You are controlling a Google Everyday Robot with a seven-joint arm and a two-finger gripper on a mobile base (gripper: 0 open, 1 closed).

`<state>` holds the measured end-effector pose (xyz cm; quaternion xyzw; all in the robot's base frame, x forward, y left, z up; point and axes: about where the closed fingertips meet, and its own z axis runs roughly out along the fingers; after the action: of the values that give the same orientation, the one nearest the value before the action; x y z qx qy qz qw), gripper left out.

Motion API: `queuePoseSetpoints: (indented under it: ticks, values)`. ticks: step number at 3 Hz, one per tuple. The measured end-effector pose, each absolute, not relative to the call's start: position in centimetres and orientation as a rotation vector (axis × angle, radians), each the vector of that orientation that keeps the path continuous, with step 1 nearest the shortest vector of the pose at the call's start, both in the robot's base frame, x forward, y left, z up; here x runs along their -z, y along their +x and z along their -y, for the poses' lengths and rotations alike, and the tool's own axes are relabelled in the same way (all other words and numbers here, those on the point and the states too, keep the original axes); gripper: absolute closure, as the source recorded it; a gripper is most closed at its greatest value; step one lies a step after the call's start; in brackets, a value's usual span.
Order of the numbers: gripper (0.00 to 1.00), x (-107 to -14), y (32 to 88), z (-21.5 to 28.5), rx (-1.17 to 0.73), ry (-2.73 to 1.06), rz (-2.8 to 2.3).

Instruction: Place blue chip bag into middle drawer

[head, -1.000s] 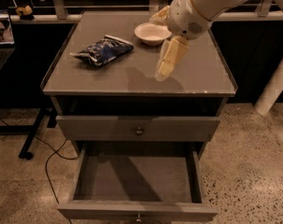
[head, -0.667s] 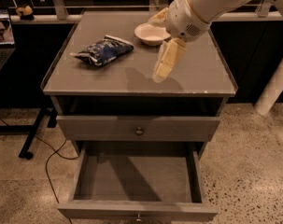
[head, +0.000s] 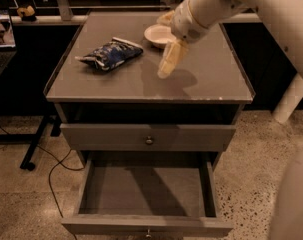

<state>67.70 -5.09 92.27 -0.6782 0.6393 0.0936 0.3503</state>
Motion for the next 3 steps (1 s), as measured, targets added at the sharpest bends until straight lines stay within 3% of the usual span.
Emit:
queuePoseSetpoints:
  ticks: [3]
  values:
    - [0.0,-87.7,78.3,0.6,-0.41,-1.746,-1.535]
